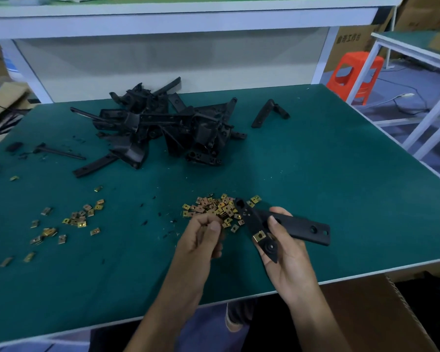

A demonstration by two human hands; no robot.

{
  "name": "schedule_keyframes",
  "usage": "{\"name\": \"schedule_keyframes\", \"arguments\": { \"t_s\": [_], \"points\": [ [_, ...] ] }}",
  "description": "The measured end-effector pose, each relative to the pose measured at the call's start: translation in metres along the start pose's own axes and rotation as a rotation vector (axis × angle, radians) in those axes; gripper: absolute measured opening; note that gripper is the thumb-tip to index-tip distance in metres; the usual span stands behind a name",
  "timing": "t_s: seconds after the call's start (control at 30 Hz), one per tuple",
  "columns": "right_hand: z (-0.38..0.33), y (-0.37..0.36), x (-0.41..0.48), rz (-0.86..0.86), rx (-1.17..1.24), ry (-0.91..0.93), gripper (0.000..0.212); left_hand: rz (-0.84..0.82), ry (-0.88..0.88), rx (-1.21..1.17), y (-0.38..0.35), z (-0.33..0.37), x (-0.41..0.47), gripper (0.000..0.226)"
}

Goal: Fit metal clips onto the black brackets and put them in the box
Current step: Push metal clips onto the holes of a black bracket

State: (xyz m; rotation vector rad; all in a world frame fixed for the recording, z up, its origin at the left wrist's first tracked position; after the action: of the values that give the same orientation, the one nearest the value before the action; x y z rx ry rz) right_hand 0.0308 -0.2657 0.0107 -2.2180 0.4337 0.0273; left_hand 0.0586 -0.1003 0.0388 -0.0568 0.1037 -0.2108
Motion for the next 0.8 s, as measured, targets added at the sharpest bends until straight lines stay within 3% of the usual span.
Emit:
{"name": "schedule_keyframes", "arguments": {
  "t_s": [0.1, 0.3, 0.8],
  "points": [
    [-0.001, 0.0, -0.002, -0.005, -0.009, 0.013, 0.019, 0.025, -0.052, 0.067, -0.004, 0.009, -0.005, 0.03],
    [0.0, -0.001, -0.003, -0.013, -0.016, -0.002, 0.033, 0.066, -0.045, -0.027, -0.007, 0.018, -0.005, 0.015],
    [0.001, -0.001, -0.003, -0.005, -0.018, 0.004, 0.022, 0.084, 0.052, -0.217, -0.009, 0.013, -0.002, 0.017]
  ]
}}
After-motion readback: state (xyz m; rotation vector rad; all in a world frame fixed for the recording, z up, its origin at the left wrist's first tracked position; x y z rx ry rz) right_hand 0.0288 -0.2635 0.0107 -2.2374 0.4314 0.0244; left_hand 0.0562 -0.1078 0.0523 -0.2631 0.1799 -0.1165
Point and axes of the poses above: each hand's wrist, its own x-axis towards the middle knuckle, its own y-axis out of the back of the hand, z = x × y, the point moved 9 cm from there along x, towards the middle knuckle, and after that the axes turned 3 degrees about x, right-handed, at the moved point
